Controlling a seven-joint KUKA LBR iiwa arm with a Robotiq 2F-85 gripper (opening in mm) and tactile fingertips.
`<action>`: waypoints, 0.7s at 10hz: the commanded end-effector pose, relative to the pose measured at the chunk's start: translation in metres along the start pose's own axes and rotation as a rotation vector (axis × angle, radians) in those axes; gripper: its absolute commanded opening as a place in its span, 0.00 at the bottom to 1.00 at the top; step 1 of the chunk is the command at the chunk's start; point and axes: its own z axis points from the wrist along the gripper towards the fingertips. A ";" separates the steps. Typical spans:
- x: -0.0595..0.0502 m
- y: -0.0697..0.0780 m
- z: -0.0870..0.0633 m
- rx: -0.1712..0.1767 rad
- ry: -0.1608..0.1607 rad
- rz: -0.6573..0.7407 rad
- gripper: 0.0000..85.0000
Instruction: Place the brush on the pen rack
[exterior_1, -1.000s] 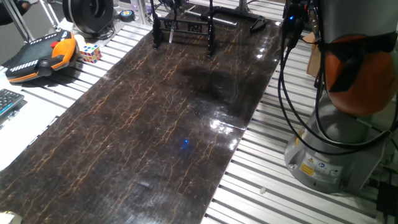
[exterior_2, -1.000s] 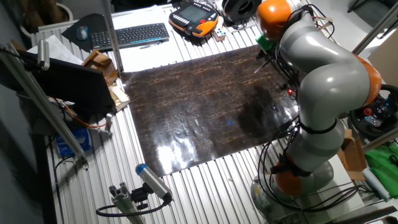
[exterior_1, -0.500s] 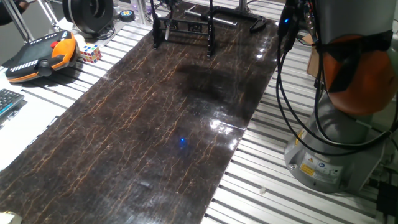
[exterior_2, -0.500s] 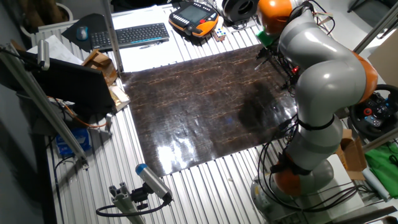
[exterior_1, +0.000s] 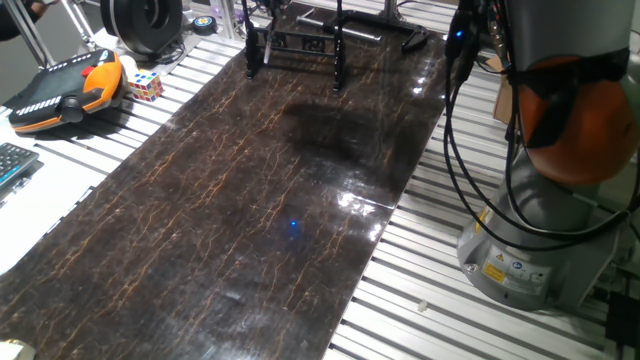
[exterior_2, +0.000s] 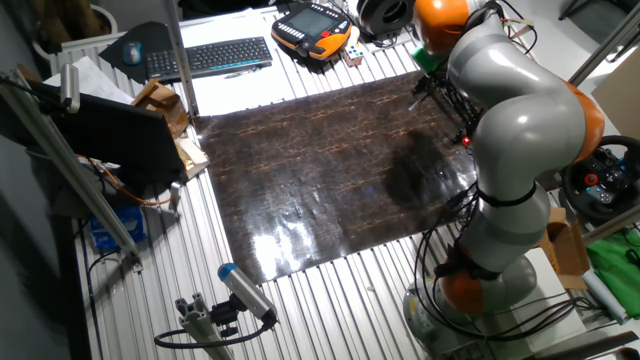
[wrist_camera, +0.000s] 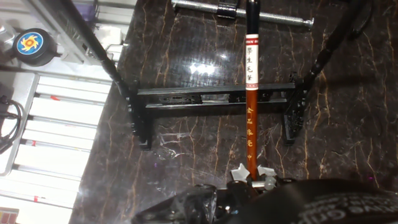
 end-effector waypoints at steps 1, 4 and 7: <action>0.000 0.001 0.001 -0.003 0.000 0.000 0.01; 0.000 0.003 -0.002 0.000 0.000 -0.003 0.01; 0.000 0.004 -0.004 0.007 0.001 -0.001 0.01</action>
